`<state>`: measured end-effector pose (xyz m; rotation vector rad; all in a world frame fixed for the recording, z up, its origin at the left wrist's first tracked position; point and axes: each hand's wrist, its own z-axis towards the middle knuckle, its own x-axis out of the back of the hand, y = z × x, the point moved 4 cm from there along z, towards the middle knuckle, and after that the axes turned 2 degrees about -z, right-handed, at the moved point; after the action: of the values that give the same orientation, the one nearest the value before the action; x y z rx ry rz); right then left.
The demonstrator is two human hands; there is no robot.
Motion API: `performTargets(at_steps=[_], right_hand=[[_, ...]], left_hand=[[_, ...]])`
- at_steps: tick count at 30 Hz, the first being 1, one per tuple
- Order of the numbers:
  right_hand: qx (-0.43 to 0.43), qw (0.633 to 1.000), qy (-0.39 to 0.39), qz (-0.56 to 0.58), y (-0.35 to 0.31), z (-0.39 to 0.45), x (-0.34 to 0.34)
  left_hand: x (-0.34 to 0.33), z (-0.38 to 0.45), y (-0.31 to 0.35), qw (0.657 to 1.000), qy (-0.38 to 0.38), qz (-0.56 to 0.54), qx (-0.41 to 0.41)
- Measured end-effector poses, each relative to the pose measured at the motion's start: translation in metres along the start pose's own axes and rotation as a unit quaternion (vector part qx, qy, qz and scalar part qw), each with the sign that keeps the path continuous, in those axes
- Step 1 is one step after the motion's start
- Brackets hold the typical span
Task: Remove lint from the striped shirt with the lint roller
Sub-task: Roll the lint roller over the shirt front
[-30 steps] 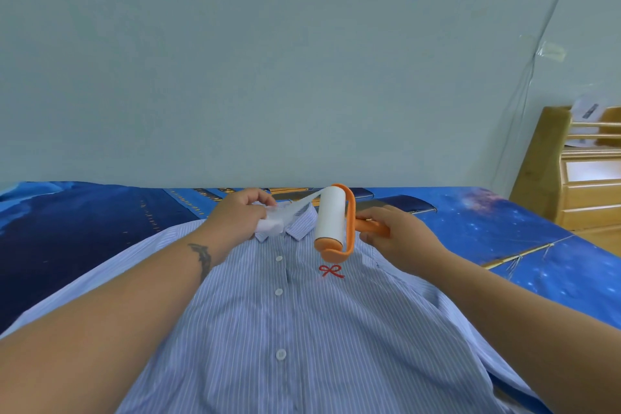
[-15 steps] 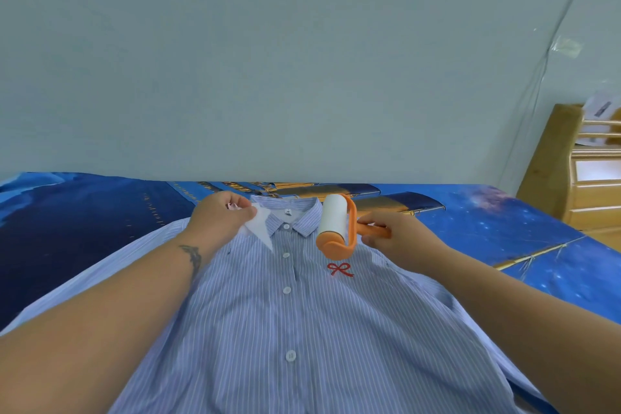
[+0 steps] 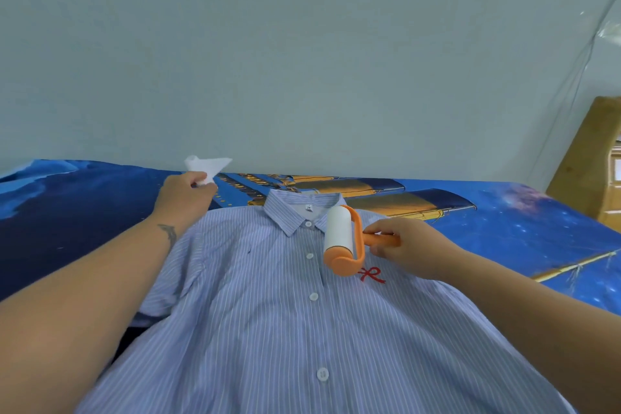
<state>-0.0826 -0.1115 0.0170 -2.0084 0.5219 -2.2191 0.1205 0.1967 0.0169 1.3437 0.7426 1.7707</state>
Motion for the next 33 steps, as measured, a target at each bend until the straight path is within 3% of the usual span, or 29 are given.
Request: performTargets(at_steps=[5, 14, 21, 27, 33], right_hand=[[0.023, 0.999, -0.014, -0.029, -0.013, 0.007, -0.007], [0.06, 0.991, -0.038, -0.117, -0.044, 0.022, -0.022], [0.079, 0.98, -0.065, -0.173, -0.067, 0.031, -0.037], [0.106, 0.975, -0.079, -0.18, -0.092, 0.044, -0.043], [0.139, 0.97, -0.078, -0.185, -0.12, 0.059, -0.049]], left_hand=[[-0.002, 0.014, -0.027, 0.991, -0.096, 0.097, 0.003], [0.004, 0.0, -0.062, 0.936, -0.125, 0.329, -0.004], [0.007, -0.007, -0.067, 0.925, -0.115, 0.352, -0.082], [0.019, 0.002, -0.061, 0.851, -0.069, 0.471, -0.221], [0.023, 0.01, -0.074, 0.803, -0.056, 0.532, -0.261]])
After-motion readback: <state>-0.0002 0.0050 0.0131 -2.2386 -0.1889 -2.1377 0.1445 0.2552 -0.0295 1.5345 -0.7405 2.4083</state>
